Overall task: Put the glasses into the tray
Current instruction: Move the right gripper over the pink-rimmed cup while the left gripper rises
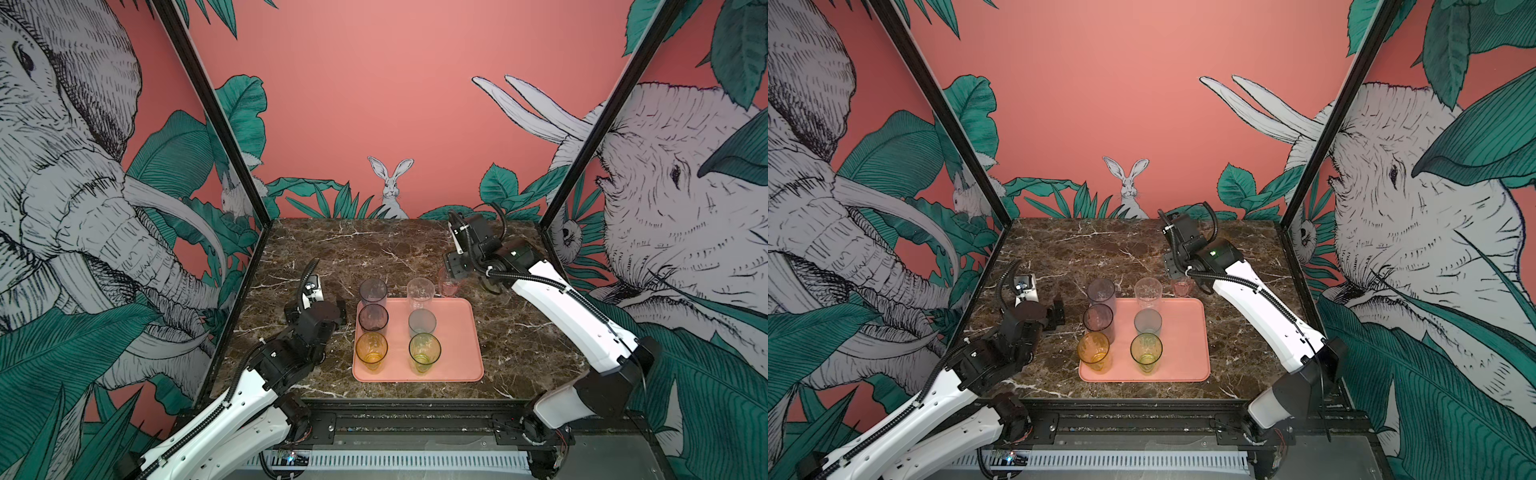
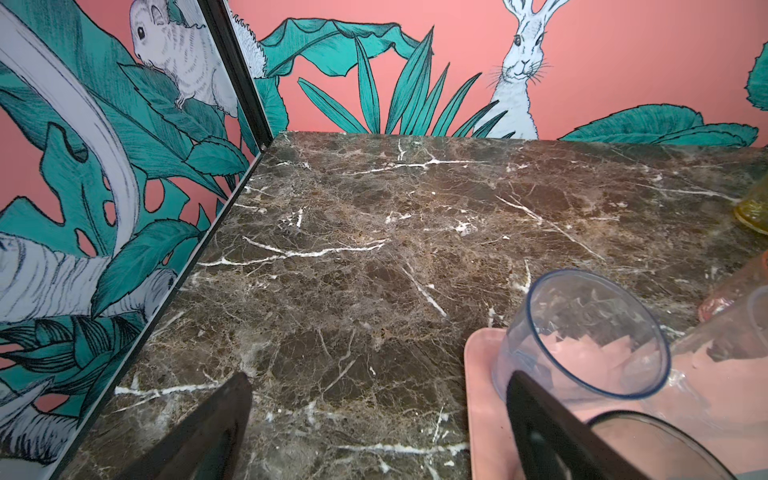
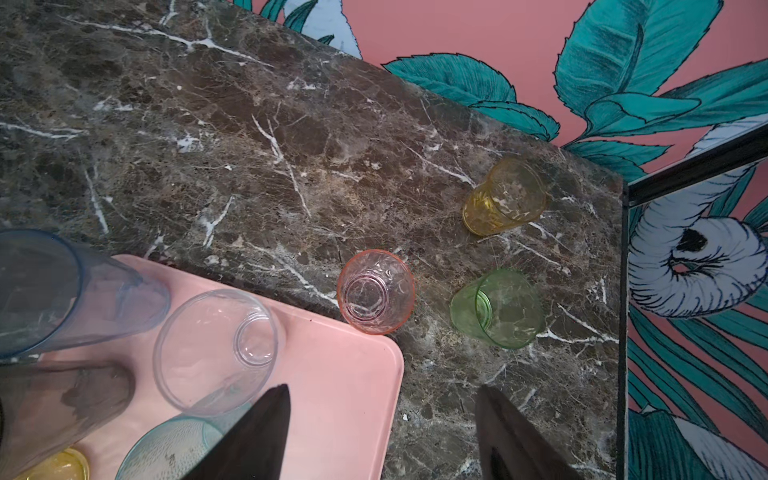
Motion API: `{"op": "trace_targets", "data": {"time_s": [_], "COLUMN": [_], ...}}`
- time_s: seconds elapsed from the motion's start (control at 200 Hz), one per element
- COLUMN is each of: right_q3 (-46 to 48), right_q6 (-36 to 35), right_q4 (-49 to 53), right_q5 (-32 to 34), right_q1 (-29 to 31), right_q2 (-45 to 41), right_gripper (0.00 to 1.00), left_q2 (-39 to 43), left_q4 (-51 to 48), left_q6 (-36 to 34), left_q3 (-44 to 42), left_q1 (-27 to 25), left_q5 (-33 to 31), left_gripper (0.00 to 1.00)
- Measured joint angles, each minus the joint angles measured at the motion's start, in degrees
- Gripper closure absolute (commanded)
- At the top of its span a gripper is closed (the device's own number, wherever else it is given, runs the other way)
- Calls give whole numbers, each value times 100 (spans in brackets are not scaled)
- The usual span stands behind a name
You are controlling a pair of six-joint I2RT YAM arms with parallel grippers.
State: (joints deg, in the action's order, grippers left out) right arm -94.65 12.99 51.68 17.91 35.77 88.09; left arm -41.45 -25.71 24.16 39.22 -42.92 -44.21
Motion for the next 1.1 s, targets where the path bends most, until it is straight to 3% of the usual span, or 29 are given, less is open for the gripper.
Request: {"op": "trace_targets", "data": {"time_s": [0.29, 0.64, 1.095], "right_q3": [48, 621, 1025], "right_q6": [175, 581, 817], "right_q4": [-232, -688, -1176], "right_q5": [-688, -1215, -1580], "right_q1": [-787, -1196, -1421], "right_q2": [627, 1095, 1397], "right_gripper": [27, 29, 31], "left_q2": [-321, -748, -1084], "left_q4": [328, 603, 1244], "left_q6": [-238, -619, -2433], "left_q3": [0, 24, 584], "left_q1": [0, 0, 59], "left_q5": [-125, -258, 131], "left_gripper": [3, 2, 1]}}
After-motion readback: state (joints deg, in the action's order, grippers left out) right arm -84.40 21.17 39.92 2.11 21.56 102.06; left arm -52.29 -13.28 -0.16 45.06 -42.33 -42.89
